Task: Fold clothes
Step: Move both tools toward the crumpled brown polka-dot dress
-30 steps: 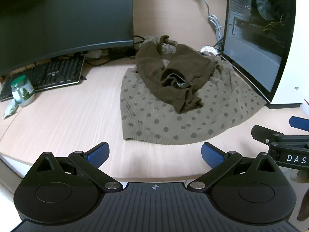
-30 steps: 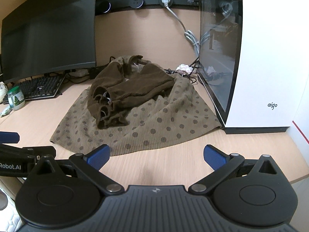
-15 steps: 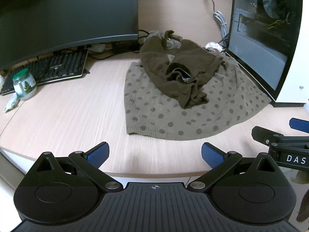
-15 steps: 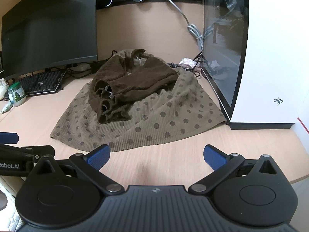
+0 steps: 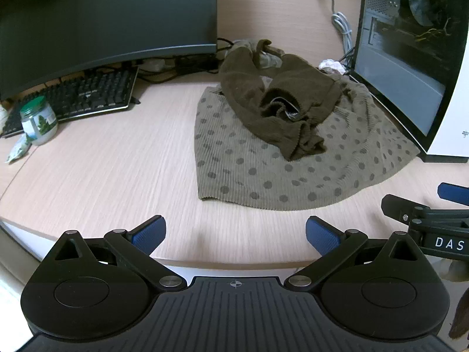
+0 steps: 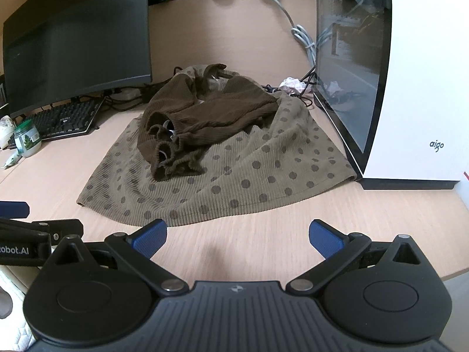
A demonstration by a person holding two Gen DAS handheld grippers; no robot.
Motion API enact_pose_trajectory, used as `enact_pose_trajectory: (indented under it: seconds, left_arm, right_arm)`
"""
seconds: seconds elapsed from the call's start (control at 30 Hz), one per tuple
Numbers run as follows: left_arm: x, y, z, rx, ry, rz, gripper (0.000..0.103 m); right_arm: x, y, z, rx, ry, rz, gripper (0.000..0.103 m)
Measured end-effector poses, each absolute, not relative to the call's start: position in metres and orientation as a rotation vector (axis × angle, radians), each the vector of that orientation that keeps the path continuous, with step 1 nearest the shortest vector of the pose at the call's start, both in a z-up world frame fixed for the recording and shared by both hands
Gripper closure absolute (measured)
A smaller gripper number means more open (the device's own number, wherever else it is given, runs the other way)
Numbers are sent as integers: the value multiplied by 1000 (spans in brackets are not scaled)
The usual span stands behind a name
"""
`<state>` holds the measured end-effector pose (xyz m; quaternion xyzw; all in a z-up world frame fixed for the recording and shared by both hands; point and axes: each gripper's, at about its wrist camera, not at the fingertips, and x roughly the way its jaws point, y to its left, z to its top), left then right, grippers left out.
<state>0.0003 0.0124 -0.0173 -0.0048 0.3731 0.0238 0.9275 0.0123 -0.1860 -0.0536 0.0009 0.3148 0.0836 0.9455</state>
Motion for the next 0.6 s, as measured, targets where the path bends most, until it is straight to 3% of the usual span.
enact_pose_trajectory:
  seconds: [0.6]
  left_arm:
    - [6, 13, -18, -4, 770, 15, 0]
  right_arm:
    - [14, -186, -55, 6, 660, 157, 0]
